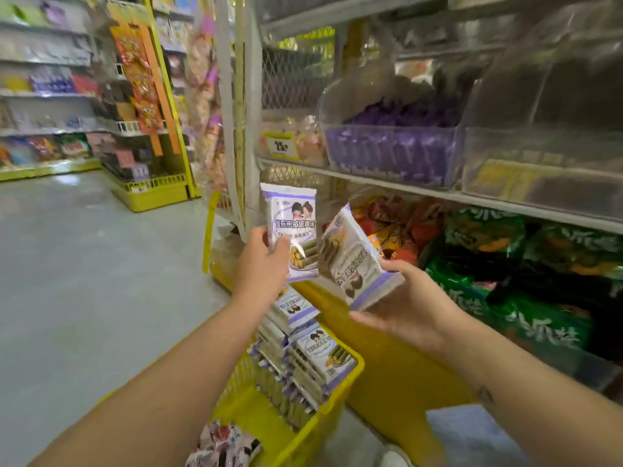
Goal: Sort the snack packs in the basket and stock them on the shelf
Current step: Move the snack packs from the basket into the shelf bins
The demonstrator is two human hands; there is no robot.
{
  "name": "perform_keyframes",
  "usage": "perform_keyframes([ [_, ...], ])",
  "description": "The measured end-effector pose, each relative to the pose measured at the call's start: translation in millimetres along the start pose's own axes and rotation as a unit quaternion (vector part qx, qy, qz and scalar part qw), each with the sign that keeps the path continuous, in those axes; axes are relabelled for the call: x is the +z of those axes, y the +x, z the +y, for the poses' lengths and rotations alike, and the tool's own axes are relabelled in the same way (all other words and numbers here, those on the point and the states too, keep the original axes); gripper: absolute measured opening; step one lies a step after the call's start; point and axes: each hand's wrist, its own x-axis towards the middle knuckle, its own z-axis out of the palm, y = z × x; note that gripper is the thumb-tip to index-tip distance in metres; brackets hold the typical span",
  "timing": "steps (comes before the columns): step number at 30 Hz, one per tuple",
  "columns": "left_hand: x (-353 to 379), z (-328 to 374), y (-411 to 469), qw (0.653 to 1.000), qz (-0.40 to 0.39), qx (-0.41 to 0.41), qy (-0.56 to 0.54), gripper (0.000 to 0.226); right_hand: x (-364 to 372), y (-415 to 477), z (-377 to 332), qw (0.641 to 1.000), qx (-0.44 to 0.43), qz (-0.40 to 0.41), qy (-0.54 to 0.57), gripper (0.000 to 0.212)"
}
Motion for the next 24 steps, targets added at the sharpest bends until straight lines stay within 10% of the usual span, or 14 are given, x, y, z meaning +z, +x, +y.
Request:
perform_keyframes([
  [10, 12.2, 123.7, -35.3, 0.983, 0.028, -0.099, -0.149, 0.048, 23.2, -105.7, -62.1, 0.985, -0.083, -0.149, 0.022, 0.043],
  [18, 29.8, 166.4, -59.8, 0.914, -0.115, -0.223, -0.318, 0.101, 11.5, -138.9, -84.2, 0.979, -0.050, -0.194, 0.035, 0.042],
  [24, 44.5, 175.0, -62.1, 0.920, -0.119, -0.157, -0.339, 0.065, 1.1, -153.6, -98.1, 0.988, -0.051, -0.138, 0.044, 0.065],
])
